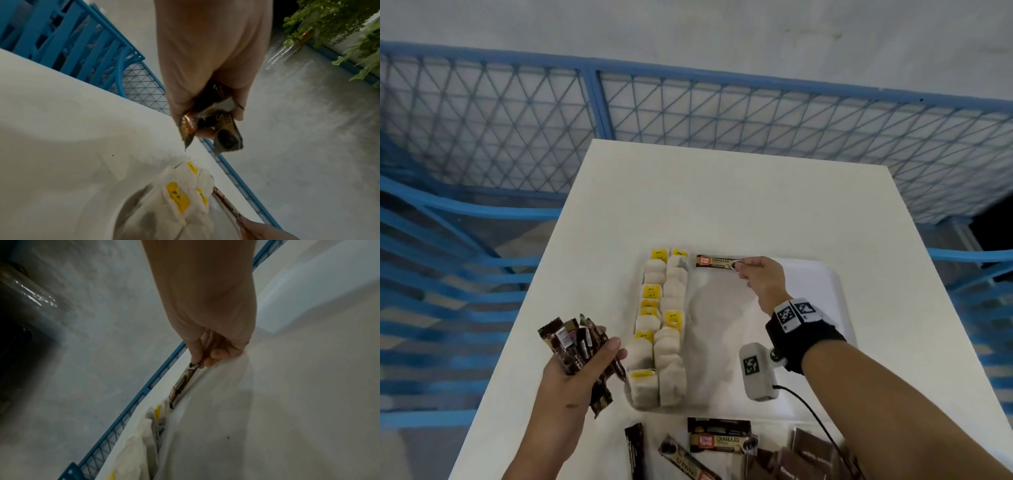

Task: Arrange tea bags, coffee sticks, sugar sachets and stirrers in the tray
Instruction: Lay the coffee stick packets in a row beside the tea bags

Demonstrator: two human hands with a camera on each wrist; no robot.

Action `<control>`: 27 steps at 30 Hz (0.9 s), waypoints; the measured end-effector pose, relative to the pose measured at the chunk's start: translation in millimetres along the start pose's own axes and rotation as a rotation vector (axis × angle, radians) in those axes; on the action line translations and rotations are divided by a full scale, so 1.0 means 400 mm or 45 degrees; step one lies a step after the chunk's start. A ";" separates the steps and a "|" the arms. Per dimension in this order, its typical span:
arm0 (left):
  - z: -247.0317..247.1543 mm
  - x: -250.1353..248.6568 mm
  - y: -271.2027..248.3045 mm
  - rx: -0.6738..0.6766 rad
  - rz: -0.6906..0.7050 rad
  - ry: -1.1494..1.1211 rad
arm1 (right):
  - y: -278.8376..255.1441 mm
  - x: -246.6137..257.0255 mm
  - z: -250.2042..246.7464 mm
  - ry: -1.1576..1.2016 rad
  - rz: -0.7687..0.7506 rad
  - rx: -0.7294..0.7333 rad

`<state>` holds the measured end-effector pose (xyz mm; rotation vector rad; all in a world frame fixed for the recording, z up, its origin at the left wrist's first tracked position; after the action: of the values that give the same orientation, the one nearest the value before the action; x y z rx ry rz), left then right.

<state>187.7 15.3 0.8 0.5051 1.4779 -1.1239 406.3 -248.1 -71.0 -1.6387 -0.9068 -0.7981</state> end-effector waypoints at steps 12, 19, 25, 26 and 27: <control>0.054 0.033 0.025 0.043 -0.079 0.058 | 0.052 0.001 0.033 -0.268 -0.142 -0.130; 0.070 0.028 0.023 0.076 -0.081 0.013 | 0.046 0.004 0.032 -0.267 -0.145 -0.152; 0.093 0.002 0.024 0.087 -0.046 -0.002 | -0.041 0.036 0.033 -0.267 -0.225 -0.095; 0.101 -0.003 0.022 0.096 -0.038 -0.005 | -0.069 0.042 0.044 -0.291 -0.249 -0.038; 0.108 -0.007 0.021 0.103 -0.033 -0.011 | -0.104 0.049 0.056 -0.312 -0.273 0.043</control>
<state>217.5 -16.9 5.2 0.5371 1.4393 -1.2088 381.0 -216.4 -39.9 -1.6511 -1.2790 -0.7308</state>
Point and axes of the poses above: each hand's wrist, its own y-axis towards the middle knuckle, its own z-axis out of the palm, x = y × z, the point moved 8 cm from there along y, towards the middle knuckle, and after that the axes turned 1 degree about z, right-handed, at the moved point
